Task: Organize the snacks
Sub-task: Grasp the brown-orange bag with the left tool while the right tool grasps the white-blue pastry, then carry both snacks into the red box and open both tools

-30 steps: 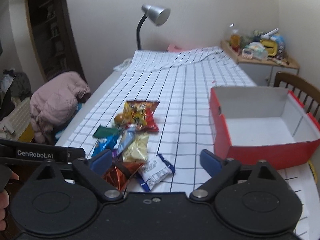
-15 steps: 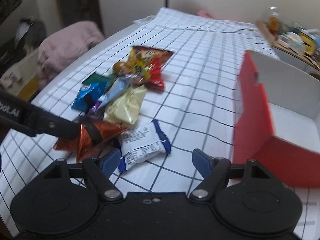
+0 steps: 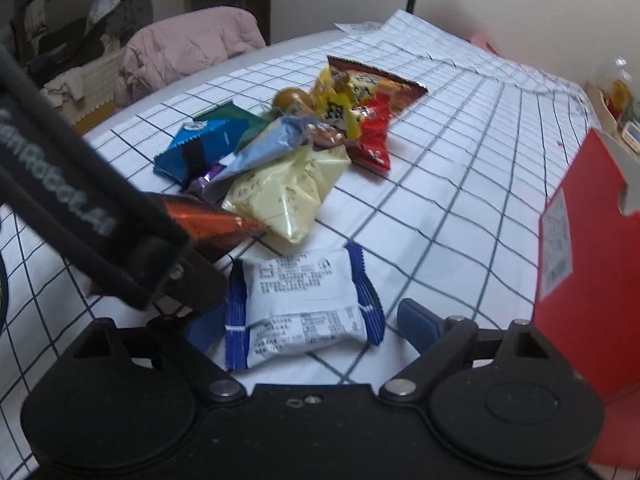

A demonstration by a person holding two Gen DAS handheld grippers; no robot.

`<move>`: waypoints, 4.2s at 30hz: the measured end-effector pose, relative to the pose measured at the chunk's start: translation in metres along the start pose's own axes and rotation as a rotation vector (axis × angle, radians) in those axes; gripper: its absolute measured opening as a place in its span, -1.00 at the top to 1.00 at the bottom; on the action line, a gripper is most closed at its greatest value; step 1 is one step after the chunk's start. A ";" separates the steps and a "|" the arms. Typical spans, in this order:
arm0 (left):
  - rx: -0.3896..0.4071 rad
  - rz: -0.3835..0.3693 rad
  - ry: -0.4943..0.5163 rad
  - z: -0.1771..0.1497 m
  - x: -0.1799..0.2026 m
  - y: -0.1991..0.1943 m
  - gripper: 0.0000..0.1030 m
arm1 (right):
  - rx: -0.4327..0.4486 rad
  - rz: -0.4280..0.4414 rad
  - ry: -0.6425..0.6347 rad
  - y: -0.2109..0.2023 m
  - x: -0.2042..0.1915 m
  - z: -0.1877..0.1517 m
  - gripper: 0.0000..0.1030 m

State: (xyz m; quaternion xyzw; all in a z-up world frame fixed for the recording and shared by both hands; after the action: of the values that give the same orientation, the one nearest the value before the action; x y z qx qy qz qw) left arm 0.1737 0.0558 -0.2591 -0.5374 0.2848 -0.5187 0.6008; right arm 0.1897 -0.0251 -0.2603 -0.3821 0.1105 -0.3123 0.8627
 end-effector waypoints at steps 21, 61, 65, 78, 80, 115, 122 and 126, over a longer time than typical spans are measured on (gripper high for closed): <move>0.023 0.001 -0.089 -0.009 -0.025 -0.013 -0.14 | 0.014 -0.027 0.019 -0.016 -0.016 0.002 -0.14; 0.295 -0.205 0.256 0.024 0.153 -0.148 -0.15 | 0.182 -0.330 0.419 -0.220 0.116 0.017 -0.14; 0.299 -0.191 0.277 0.032 0.191 -0.139 -0.15 | 0.178 -0.345 0.421 -0.225 0.150 0.007 -0.15; 0.313 -0.108 0.304 0.067 0.291 -0.081 -0.15 | 0.106 -0.332 0.468 -0.206 0.251 -0.034 -0.15; 0.307 -0.095 0.307 0.072 0.302 -0.070 -0.16 | 0.089 -0.329 0.470 -0.199 0.262 -0.040 -0.15; 0.022 0.133 0.386 0.069 0.332 0.077 -0.18 | -0.239 -0.128 0.359 -0.105 0.280 -0.089 -0.24; 0.012 0.089 0.354 0.068 0.331 0.075 -0.27 | -0.225 -0.114 0.355 -0.109 0.279 -0.086 -0.36; 0.023 0.069 0.335 0.067 0.329 0.067 -0.31 | -0.199 -0.110 0.352 -0.117 0.279 -0.082 -0.44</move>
State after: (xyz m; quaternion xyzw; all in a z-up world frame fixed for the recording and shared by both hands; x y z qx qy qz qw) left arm 0.3536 -0.2341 -0.2336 -0.4265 0.3933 -0.5831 0.5686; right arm 0.3186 -0.3074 -0.2179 -0.4105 0.2689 -0.4083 0.7697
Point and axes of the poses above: each gripper's, at about its wrist camera, not at the fingertips, and y roughly the way its jaws point, x to its right, z to its top, the point moved 10 cm from there along y, roughly the way its jaws point, and after that the axes turned 4 degrees about -y, right-handed, at the moved point
